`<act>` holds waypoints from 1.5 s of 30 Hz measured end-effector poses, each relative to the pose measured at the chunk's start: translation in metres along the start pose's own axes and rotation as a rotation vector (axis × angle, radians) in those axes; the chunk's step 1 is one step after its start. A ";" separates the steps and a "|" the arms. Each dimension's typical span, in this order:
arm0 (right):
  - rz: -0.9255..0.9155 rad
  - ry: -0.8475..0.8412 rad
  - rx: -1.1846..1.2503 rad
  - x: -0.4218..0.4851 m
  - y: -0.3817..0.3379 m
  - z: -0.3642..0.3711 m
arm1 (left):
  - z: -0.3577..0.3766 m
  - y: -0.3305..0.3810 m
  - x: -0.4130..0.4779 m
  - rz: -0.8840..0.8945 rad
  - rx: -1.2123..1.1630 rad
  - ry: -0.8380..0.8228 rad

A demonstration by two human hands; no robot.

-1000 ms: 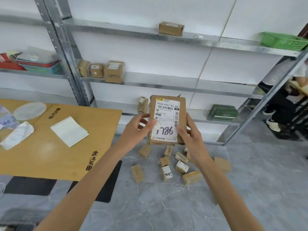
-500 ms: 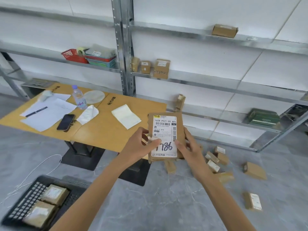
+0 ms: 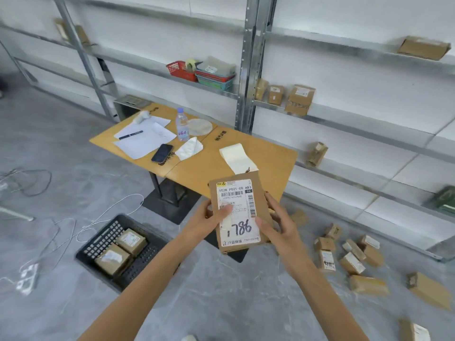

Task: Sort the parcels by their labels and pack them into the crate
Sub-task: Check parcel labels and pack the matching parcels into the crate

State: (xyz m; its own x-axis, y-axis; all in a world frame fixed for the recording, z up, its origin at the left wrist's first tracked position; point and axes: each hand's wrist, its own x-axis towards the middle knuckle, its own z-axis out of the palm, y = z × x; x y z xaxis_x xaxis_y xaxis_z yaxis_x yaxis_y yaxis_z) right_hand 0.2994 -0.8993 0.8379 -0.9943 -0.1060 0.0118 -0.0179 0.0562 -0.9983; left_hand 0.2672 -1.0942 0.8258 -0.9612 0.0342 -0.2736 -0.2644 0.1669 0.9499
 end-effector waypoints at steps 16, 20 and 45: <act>0.030 -0.052 0.057 0.047 0.000 0.228 | -0.244 -0.024 0.012 -0.086 -0.146 -0.067; 0.049 -0.017 0.049 0.063 0.000 0.286 | -0.302 -0.031 0.022 -0.081 -0.182 -0.047; 0.582 0.035 0.315 0.230 0.078 0.414 | -0.454 -0.083 0.199 -0.279 -0.182 -0.054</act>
State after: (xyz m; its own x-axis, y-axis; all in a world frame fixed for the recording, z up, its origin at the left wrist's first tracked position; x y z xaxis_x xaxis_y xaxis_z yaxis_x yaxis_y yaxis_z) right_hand 0.1133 -1.3299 0.7391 -0.8350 -0.1136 -0.5383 0.5500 -0.1993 -0.8111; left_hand 0.0621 -1.5485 0.7614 -0.8453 0.0651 -0.5303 -0.5314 -0.0008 0.8471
